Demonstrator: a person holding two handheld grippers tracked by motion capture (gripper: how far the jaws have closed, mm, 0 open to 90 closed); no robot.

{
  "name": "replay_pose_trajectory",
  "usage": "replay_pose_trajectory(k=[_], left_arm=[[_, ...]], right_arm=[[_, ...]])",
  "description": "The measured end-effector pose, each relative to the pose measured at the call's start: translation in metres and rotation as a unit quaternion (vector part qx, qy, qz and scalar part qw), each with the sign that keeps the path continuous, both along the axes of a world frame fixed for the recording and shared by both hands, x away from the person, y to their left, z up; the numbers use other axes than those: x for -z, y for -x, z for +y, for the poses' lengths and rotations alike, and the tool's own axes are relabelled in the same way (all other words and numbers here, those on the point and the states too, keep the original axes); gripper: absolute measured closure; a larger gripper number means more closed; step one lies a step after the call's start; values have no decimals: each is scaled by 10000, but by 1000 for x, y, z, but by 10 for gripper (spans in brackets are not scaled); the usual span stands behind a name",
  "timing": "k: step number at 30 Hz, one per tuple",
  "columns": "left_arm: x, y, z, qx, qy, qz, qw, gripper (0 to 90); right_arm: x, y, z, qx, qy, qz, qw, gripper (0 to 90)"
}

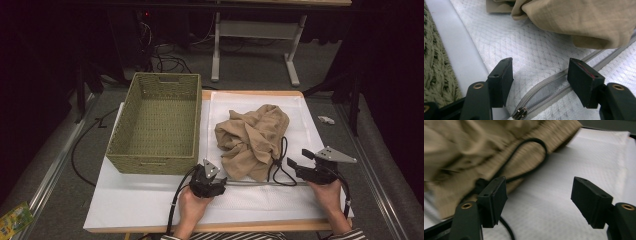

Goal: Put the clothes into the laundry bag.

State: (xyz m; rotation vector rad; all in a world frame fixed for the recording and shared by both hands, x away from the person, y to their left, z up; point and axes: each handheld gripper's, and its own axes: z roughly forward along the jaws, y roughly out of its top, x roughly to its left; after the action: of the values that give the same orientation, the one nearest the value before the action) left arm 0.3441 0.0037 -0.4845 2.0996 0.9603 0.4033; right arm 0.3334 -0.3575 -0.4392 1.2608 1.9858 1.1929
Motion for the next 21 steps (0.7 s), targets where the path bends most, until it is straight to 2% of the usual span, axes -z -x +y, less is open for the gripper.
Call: replay_pose_trajectory(k=[1,3,4,5,6,7,8,9,11,13,16,20,21], left_arm=[[0,0,1,4,19,17,10000,376],[0,-1,2,2,85,59,9999,376],[0,-1,2,-2,94,62,9999,376],[0,-1,2,-2,94,62,9999,376],[0,-1,1,0,61,39,10000,376],[0,0,0,0,5,7,10000,377],[0,0,0,0,5,7,10000,378],[0,0,-1,0,-41,-21,10000,377],[0,1,-1,-4,-63,-36,10000,377],[0,1,-1,-4,-51,-28,10000,377],[0,1,-1,-5,-55,-29,10000,376],[0,1,-1,3,-86,-66,9999,372],[0,3,-2,-33,-125,-143,9998,370]], right_arm=[[0,0,0,0,0,0,10000,266],[-9,0,17,-403,177,-1,9990,250],[-13,0,22,-536,196,-24,9984,237],[-13,0,22,-536,196,-24,9984,237],[-16,-1,27,-620,178,-5,9979,223],[-25,-3,40,-836,166,-54,9963,204],[-25,-3,40,-836,166,-54,9963,204],[-32,-5,52,-979,161,-123,9950,195],[-34,-7,57,-1033,191,-149,9944,189],[-41,-16,76,-1178,279,-134,9926,165],[-42,-23,87,-1247,334,-97,9916,150],[-35,-40,105,-1309,500,123,9901,128],[-31,-44,109,-1311,503,204,9899,122]])
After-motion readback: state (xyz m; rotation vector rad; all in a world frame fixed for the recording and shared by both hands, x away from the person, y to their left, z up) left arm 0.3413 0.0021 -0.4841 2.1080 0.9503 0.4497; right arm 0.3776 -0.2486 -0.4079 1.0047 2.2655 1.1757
